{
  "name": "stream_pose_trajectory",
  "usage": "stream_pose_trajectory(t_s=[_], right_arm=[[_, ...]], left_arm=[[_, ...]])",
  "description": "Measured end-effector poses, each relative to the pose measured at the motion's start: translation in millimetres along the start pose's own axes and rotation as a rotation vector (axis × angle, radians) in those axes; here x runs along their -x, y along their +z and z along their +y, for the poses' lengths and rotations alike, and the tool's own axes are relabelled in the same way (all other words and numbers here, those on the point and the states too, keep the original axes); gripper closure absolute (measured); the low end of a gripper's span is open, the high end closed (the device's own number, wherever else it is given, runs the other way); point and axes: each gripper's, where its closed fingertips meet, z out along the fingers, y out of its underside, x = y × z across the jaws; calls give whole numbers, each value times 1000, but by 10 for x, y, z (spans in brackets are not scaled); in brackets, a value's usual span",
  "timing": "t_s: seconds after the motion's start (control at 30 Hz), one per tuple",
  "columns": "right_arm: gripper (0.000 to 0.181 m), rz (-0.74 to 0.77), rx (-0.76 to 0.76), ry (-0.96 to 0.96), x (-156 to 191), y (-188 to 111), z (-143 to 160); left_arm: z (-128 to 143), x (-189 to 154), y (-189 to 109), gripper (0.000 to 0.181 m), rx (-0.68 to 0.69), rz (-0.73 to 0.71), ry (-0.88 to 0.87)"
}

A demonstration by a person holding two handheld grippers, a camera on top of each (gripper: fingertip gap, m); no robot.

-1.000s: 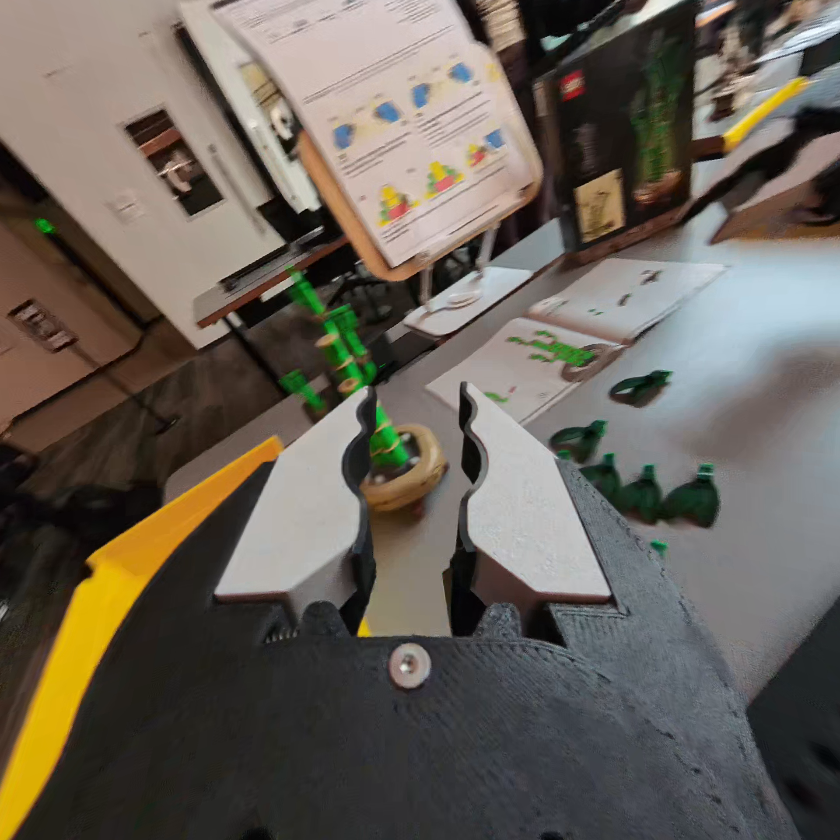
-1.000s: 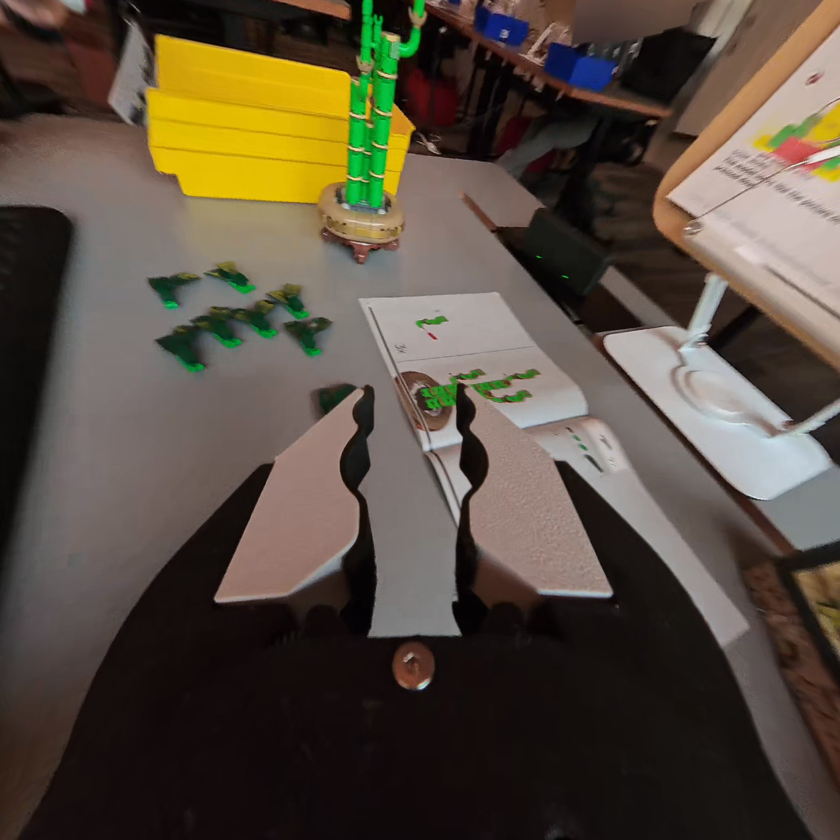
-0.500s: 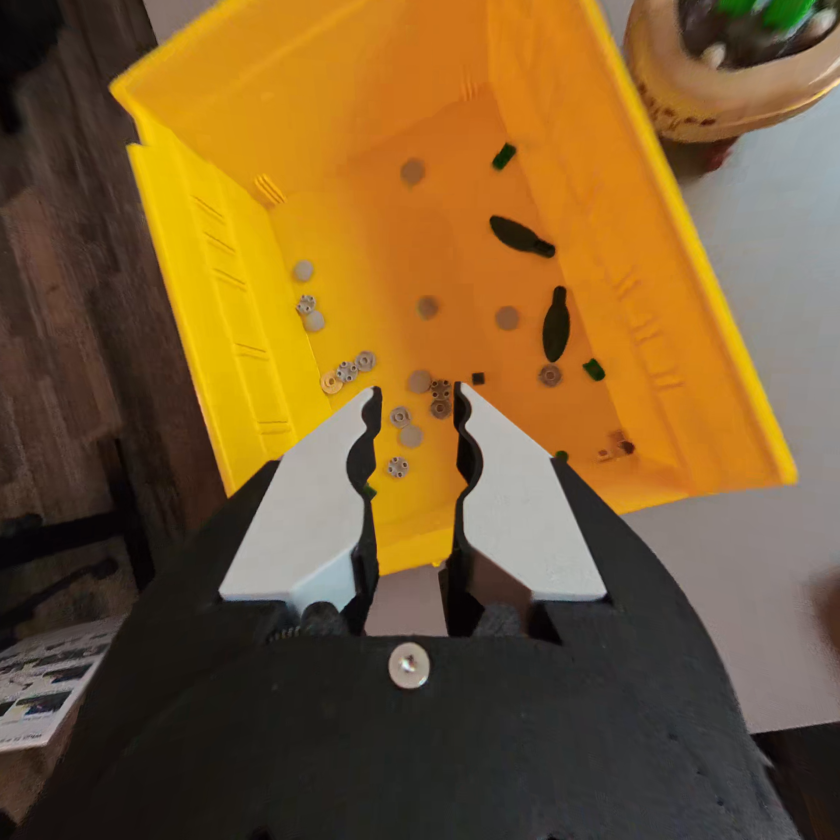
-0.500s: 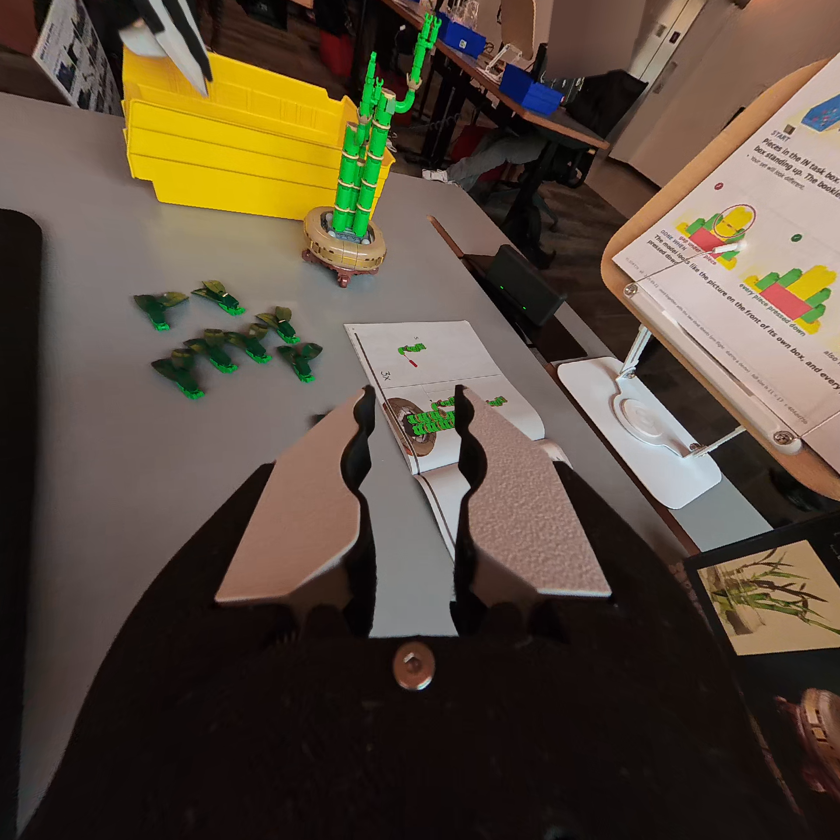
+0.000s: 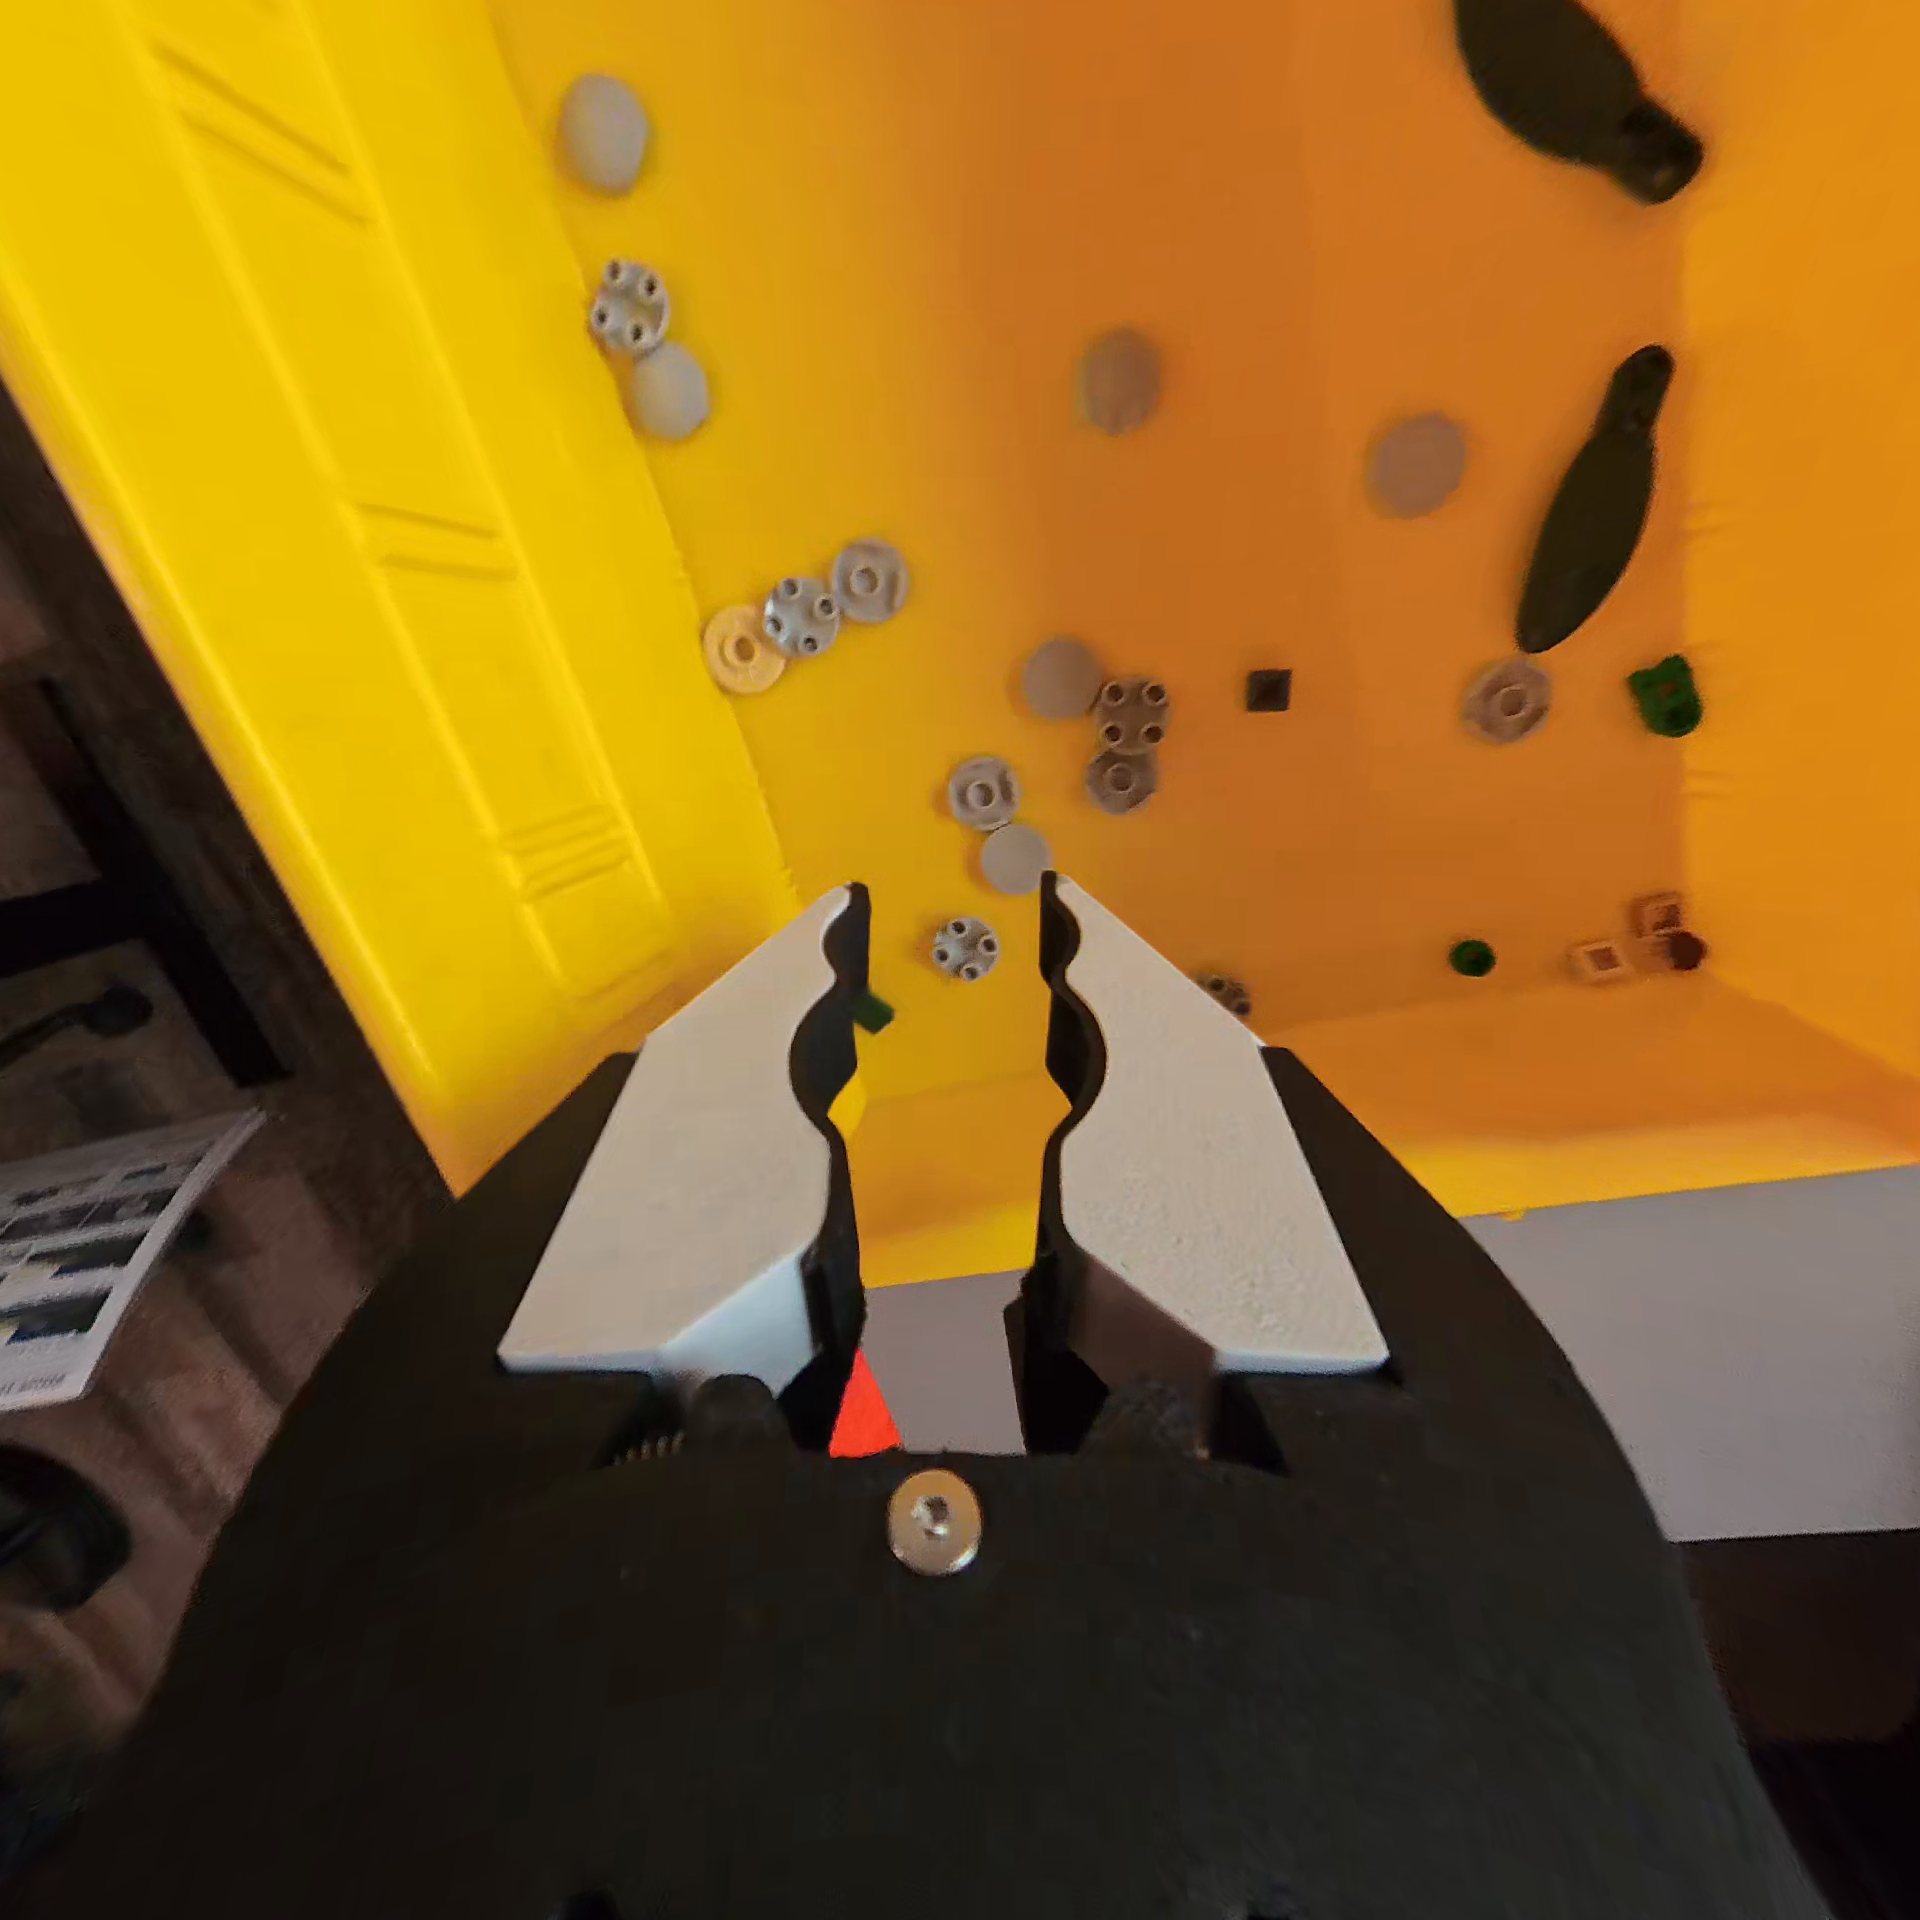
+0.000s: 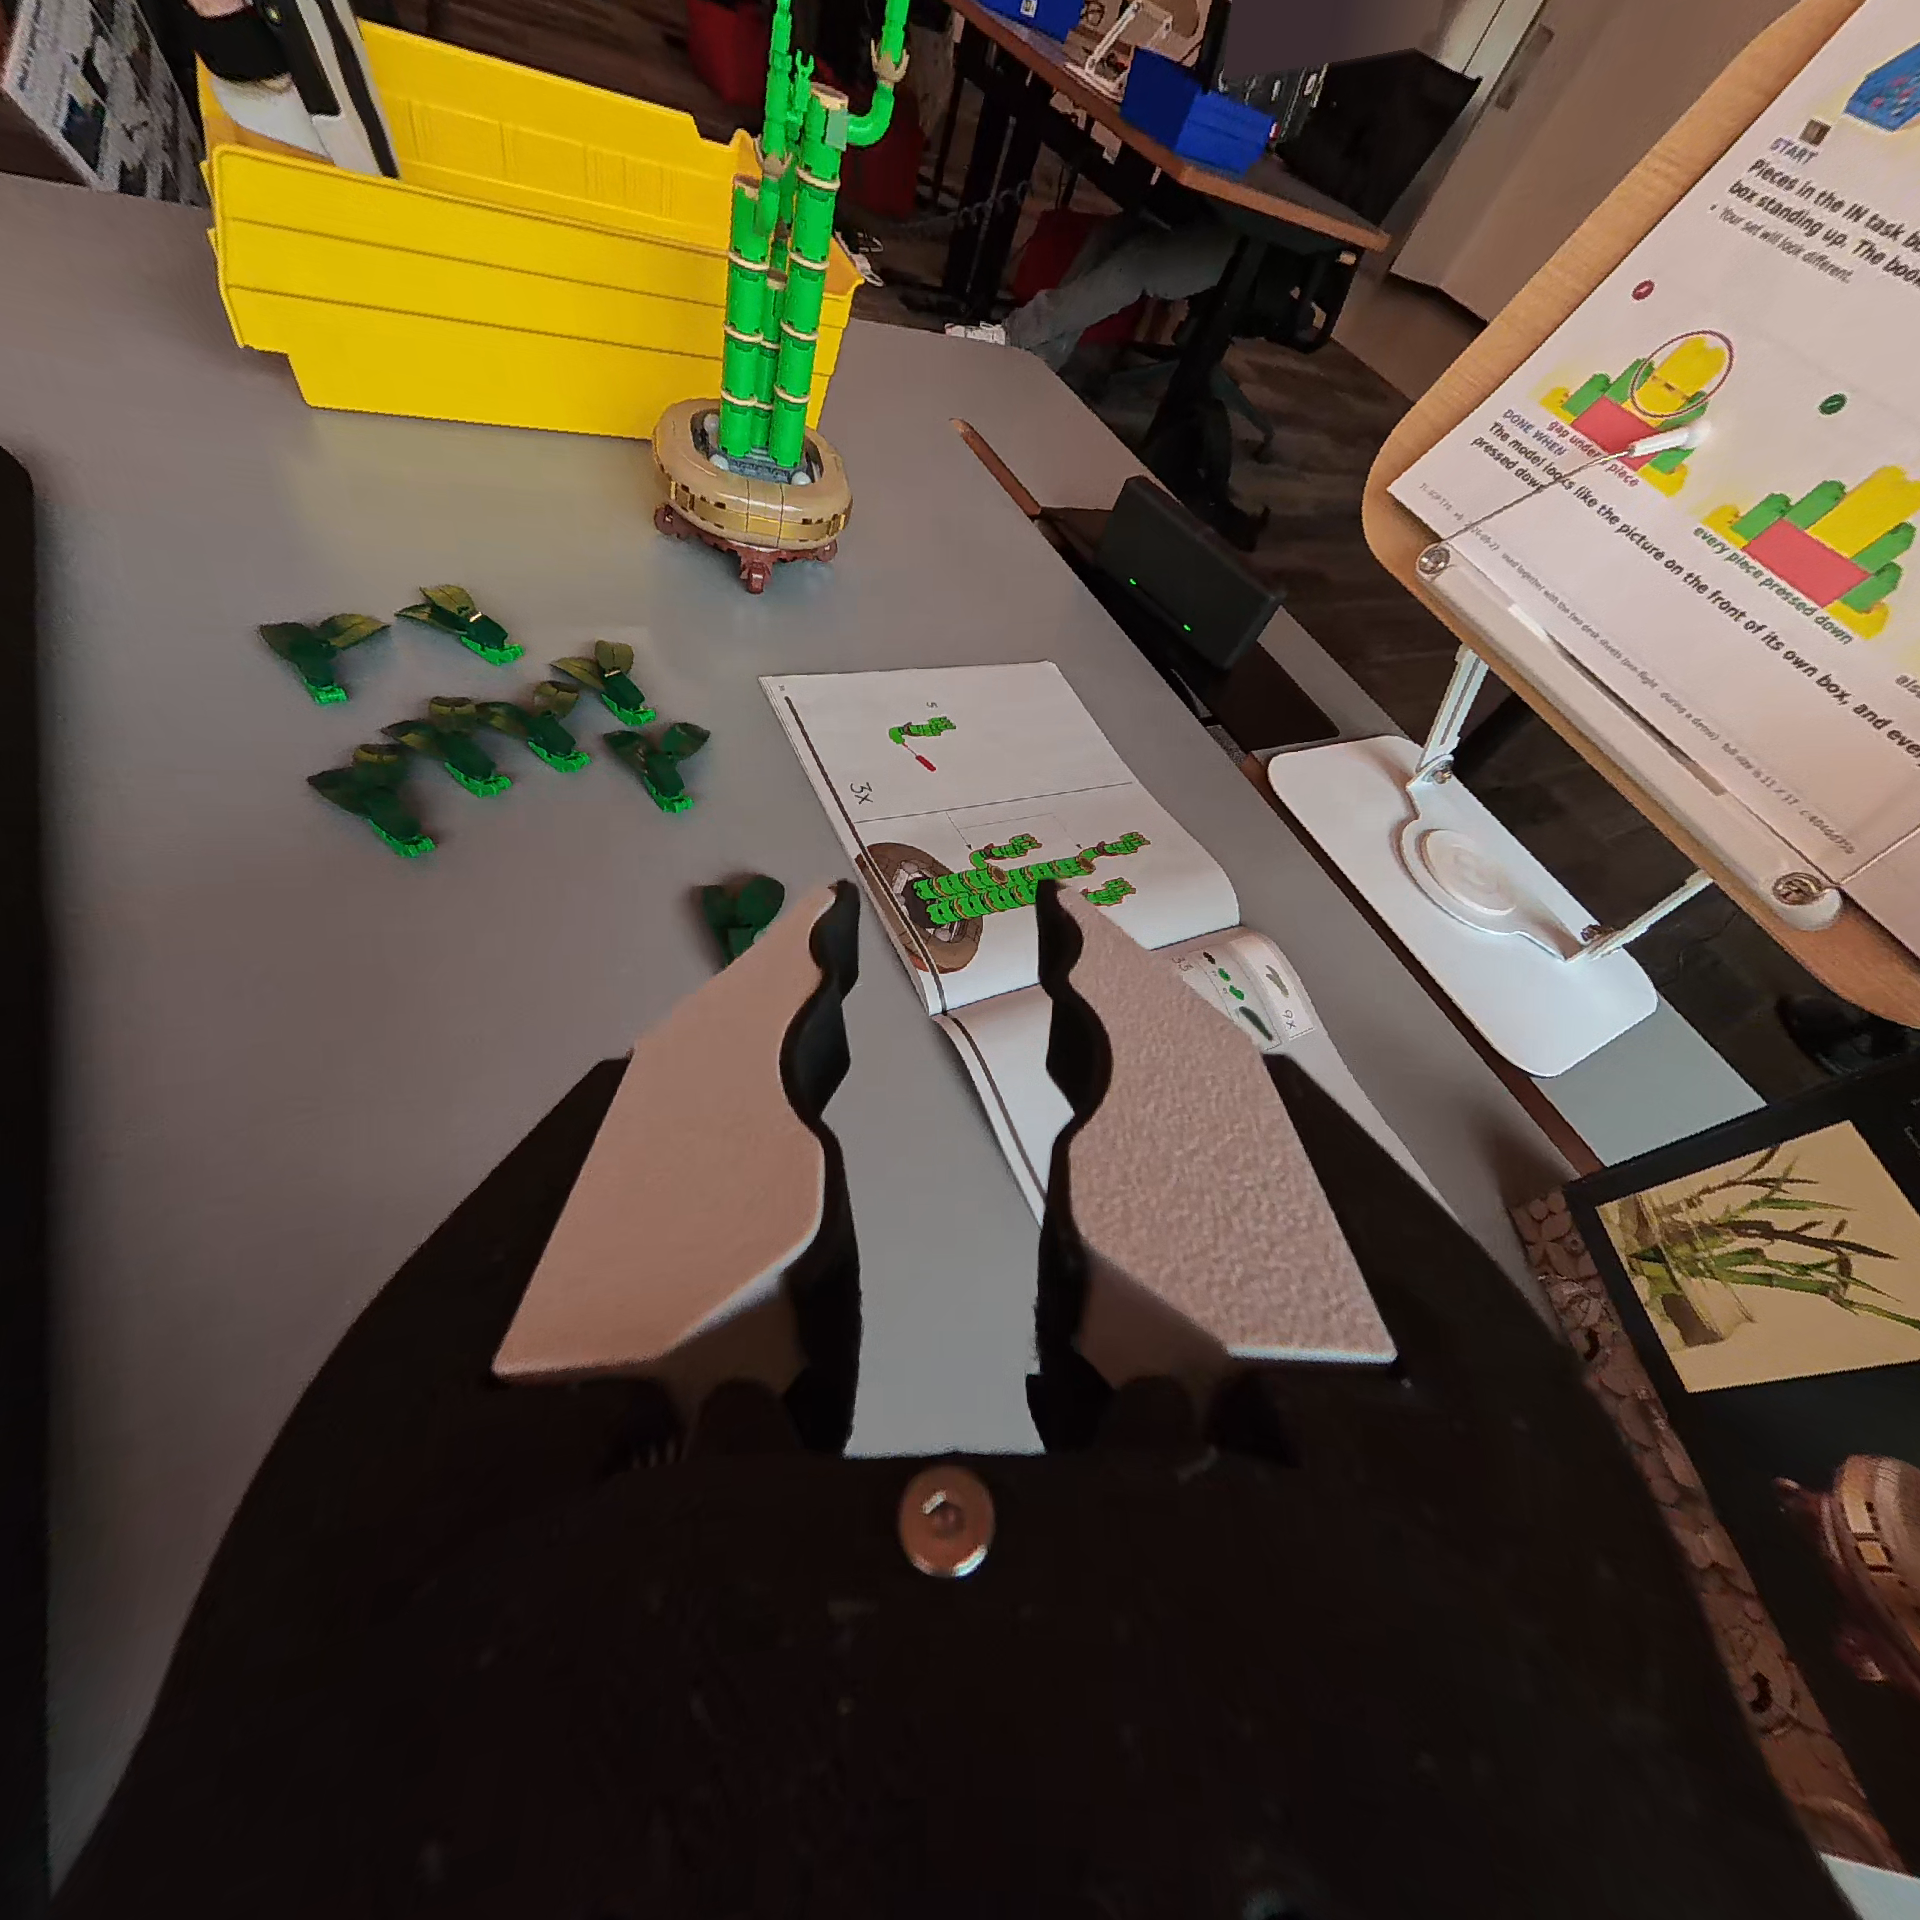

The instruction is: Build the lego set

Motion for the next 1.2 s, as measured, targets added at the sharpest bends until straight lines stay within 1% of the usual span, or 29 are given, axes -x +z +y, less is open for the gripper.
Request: stream_pose_trajectory(t_s=[0.17, 0.3, 0.33, 0.37, 0.43, 0.57, 0.6, 0.67, 0.77, 1.03, 1.2], right_arm=[[148, -17, 29, -10, 63, 29, 46], [148, -31, 37, -7, 101, 49, 44], [148, -36, 38, -4, 114, 54, 38], [148, -42, 40, -2, 129, 58, 36], [148, -49, 53, -10, 162, 64, 45], [148, -60, 77, -36, 225, 65, 64], [148, -62, 78, -41, 238, 63, 56], [148, -65, 68, -52, 263, 54, 20], [149, -75, 56, -61, 300, 37, -23], [149, -90, 56, -76, 358, 36, -42], [150, -103, 54, -88, 405, 27, -67]], left_arm=[[82, 43, 18, 150, 128, -109, -70], [249, 105, 10, 152, 330, -259, -97], [285, 124, 3, 155, 375, -289, -101], [308, 131, 4, 155, 406, -302, -110], [303, 159, 23, 157, 425, -315, -136], [381, 178, 92, 157, 492, -297, -200], [403, 158, 112, 161, 506, -283, -217], [394, 127, 149, 165, 503, -260, -229], [375, 131, 167, 165, 481, -254, -236], [455, 174, 182, 167, 493, -228, -276], [468, 180, 200, 176, 478, -168, -307]])
